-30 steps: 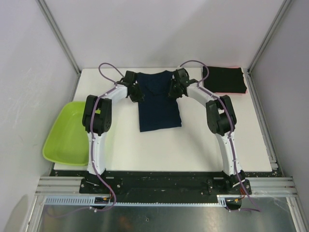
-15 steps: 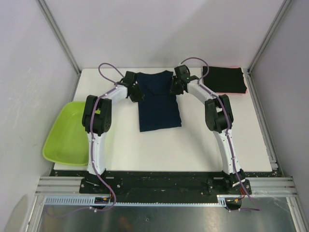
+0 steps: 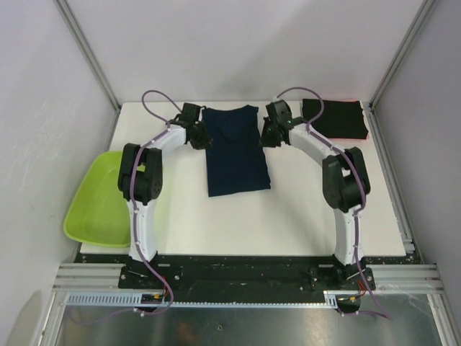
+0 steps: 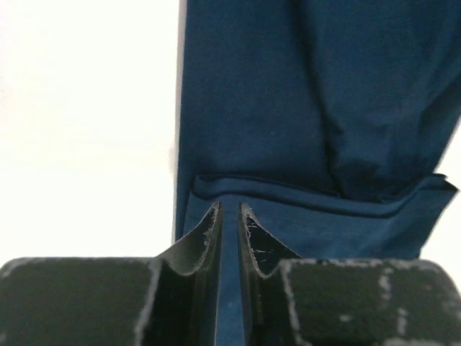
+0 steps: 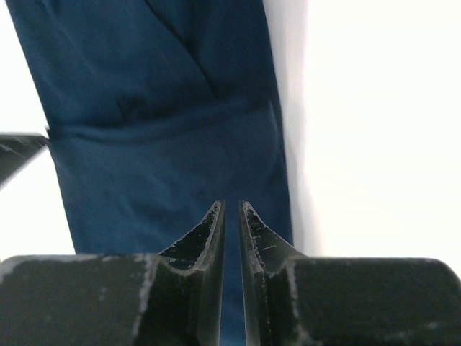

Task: Fold and stack the t-shirts
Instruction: Fold the folded rectangular tshirt in 1/3 of the way

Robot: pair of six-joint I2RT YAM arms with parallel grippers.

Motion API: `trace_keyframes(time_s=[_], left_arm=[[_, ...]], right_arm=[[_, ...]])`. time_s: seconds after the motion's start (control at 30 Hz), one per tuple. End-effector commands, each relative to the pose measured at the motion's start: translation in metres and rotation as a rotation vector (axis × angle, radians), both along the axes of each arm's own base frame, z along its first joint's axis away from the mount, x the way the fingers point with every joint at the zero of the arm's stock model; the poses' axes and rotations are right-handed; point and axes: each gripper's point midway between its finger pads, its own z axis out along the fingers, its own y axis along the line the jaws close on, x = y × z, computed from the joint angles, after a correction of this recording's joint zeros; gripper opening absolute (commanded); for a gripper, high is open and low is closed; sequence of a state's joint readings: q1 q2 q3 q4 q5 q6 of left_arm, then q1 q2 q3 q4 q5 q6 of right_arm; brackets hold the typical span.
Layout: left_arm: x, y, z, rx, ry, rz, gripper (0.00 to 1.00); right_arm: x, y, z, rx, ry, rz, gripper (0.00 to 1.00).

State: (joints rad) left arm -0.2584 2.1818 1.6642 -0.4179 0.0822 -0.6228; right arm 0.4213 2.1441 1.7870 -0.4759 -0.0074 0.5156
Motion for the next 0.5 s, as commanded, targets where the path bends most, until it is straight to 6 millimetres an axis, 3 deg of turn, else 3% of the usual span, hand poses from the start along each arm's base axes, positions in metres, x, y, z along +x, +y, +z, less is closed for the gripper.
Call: trace_keyframes(time_s=[0.0,0.2,0.33,0.47], left_arm=[[0.003,-0.007,0.076,-0.041,-0.150,-0.055,0.19],[-0.015,-0.062,0.083,-0.145,-0.131,-0.171,0.19],[-0.023,-0.102,0.072,-0.196,-0.099,-0.236,0.17],[-0.017,-0.128,0.057,-0.240,-0.082,-0.255,0.17]], right_arm=[[-0.034,-0.003,0.012,0.060,-0.002,-0.012,0.17],[-0.067,-0.002,-0.011,0.046,0.079,-0.012,0.16],[-0.083,-0.001,-0.018,0.047,0.102,-0.020,0.16],[-0.095,0.000,-0.030,0.036,0.128,-0.020,0.15]])
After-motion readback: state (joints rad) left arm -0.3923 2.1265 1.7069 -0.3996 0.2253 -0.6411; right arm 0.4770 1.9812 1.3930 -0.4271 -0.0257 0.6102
